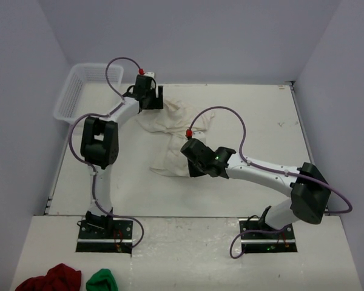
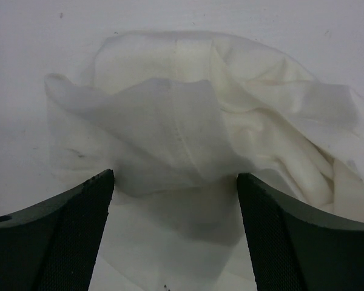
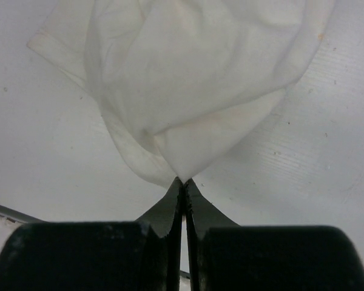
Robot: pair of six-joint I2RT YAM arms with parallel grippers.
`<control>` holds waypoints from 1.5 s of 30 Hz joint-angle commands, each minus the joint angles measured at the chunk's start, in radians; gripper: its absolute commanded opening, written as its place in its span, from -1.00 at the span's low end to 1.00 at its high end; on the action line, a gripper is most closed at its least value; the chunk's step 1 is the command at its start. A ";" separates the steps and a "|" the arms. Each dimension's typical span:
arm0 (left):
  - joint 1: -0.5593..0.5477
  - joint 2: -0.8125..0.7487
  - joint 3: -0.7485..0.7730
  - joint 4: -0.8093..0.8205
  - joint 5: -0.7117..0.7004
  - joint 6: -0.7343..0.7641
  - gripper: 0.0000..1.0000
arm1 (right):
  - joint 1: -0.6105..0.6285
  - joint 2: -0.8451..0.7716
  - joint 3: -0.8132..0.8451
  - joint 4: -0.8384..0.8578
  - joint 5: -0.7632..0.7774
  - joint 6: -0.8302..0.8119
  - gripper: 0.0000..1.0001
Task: Fold and stack the t-shirts
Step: Flatten out the tshirt
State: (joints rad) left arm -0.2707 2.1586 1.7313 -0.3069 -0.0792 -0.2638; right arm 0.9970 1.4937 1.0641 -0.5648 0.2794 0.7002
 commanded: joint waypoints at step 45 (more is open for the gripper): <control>-0.015 -0.701 0.208 -0.330 -0.289 0.136 -1.00 | -0.839 -0.068 0.718 -0.214 0.092 -0.502 -1.00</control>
State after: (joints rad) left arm -0.2901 1.4502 1.9491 -0.6300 -0.3202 -0.1558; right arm 0.2199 1.3483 1.6630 -0.7551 0.4480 0.3023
